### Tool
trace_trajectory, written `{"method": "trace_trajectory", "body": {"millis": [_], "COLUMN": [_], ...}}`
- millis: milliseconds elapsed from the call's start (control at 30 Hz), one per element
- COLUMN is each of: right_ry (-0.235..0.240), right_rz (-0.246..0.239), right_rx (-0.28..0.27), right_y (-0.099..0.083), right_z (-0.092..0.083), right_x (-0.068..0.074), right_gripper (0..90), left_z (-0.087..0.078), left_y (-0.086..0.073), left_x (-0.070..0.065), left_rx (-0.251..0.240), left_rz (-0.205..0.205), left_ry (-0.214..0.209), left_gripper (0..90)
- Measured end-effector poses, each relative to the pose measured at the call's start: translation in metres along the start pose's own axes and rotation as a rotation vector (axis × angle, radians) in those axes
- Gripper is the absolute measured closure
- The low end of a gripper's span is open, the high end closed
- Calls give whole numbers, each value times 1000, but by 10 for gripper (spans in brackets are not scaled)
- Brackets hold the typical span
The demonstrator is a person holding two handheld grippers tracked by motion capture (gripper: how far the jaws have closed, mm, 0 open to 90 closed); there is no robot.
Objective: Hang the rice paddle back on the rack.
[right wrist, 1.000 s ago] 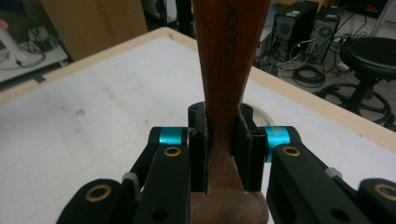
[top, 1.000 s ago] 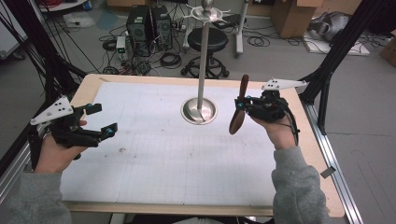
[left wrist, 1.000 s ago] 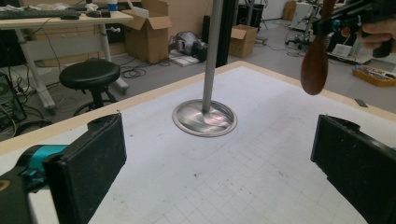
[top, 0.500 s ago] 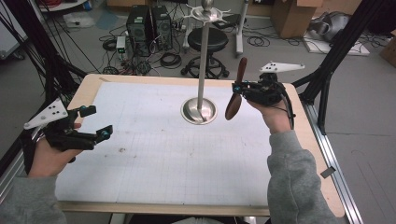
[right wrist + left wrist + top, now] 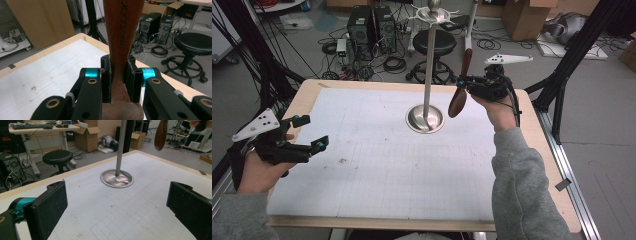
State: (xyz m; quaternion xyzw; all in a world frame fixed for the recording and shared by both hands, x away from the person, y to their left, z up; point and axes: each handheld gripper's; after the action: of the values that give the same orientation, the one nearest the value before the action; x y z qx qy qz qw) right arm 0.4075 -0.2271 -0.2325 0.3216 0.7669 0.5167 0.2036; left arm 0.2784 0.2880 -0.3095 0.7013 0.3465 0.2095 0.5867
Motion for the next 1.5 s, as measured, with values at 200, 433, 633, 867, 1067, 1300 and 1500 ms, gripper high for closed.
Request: {"method": "trace_trajectory", "body": {"millis": [200, 433, 633, 867, 1067, 1300, 1500], "right_ry": [-16, -29, -39, -52, -52, -67, -77], "right_rz": [-22, -30, -15, -18, -28, -27, -18], "right_rx": [-8, -28, -50, -53, -57, -63, -66], "right_y": [12, 26, 30, 36, 45, 52, 55], "right_z": [3, 4, 7, 9, 11, 15, 18], "right_x": [1, 1, 1, -1, 2, 3, 0], "right_gripper": [772, 772, 772, 772, 772, 772, 772], "left_z": [-4, -7, -11, -18, -19, -24, -27], "left_y": [0, 0, 1, 3, 3, 4, 4], "left_x": [1, 2, 2, 5, 5, 6, 7], "left_rx": [-10, -20, -27, -48, -47, -60, -65], "left_rz": [-10, -17, -17, -21, -24, -26, -30], "left_ry": [0, 1, 4, 16, 16, 18, 23], "left_gripper": [38, 38, 38, 38, 38, 38, 38]}}
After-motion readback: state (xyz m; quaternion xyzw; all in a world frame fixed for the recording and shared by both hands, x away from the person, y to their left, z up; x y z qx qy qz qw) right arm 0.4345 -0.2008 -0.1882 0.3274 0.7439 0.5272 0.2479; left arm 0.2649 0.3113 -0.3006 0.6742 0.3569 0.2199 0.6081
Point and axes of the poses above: each handheld gripper's, and its own axes: z roughly forward along the jaws, y roughly out of its top, x roughly to its left, and after that the axes turned 4 degrees about -z, right-handed
